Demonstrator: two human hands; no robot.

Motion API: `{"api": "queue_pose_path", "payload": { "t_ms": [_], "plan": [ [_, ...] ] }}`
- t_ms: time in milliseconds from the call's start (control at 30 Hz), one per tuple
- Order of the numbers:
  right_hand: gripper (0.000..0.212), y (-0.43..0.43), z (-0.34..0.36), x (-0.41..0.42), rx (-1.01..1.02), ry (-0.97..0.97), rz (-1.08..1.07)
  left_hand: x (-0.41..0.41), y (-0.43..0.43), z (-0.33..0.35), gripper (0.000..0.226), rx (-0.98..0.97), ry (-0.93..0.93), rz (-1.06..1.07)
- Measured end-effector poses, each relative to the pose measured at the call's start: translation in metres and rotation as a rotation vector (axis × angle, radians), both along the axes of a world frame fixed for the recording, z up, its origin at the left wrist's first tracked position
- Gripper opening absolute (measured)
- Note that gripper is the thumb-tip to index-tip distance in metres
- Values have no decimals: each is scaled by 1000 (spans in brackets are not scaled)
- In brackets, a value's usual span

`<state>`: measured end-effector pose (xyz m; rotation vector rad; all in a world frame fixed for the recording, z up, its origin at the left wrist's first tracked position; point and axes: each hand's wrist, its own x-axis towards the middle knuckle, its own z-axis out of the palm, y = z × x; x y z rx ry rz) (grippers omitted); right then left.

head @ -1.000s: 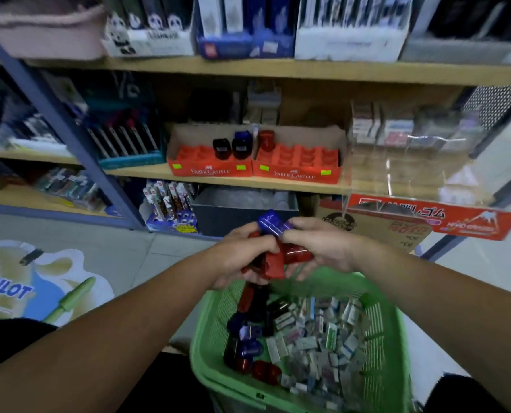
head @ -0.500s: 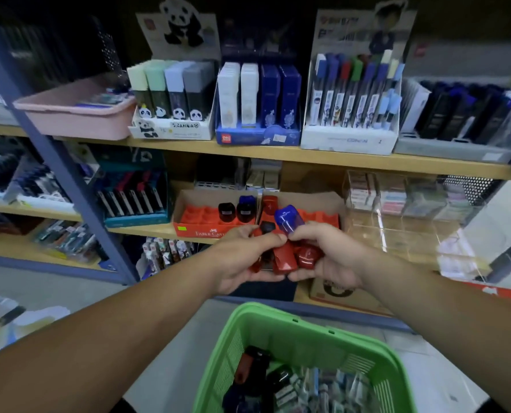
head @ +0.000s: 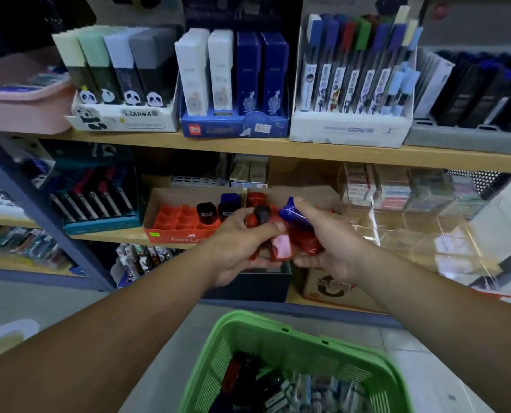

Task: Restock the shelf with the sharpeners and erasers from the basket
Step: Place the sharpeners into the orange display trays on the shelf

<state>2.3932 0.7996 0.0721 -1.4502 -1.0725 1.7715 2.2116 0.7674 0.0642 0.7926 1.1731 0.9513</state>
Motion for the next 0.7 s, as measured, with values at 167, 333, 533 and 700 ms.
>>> {"api": "queue_pose_path", "payload": {
  "t_ms": [167, 333, 533, 700],
  "plan": [
    [25, 11, -1, 4, -41, 71, -1, -7, 14, -8, 52, -64, -96, 170],
    [26, 10, 1, 4, 74, -35, 203, -6, 21, -10, 50, 6, -74, 252],
    [36, 0, 0, -4, 95, -93, 301, 3, 27, -6, 50, 101, -161, 316],
    [22, 7, -3, -2, 85, -34, 121, 2, 29, -9, 48, 97, -98, 311]
  ]
}}
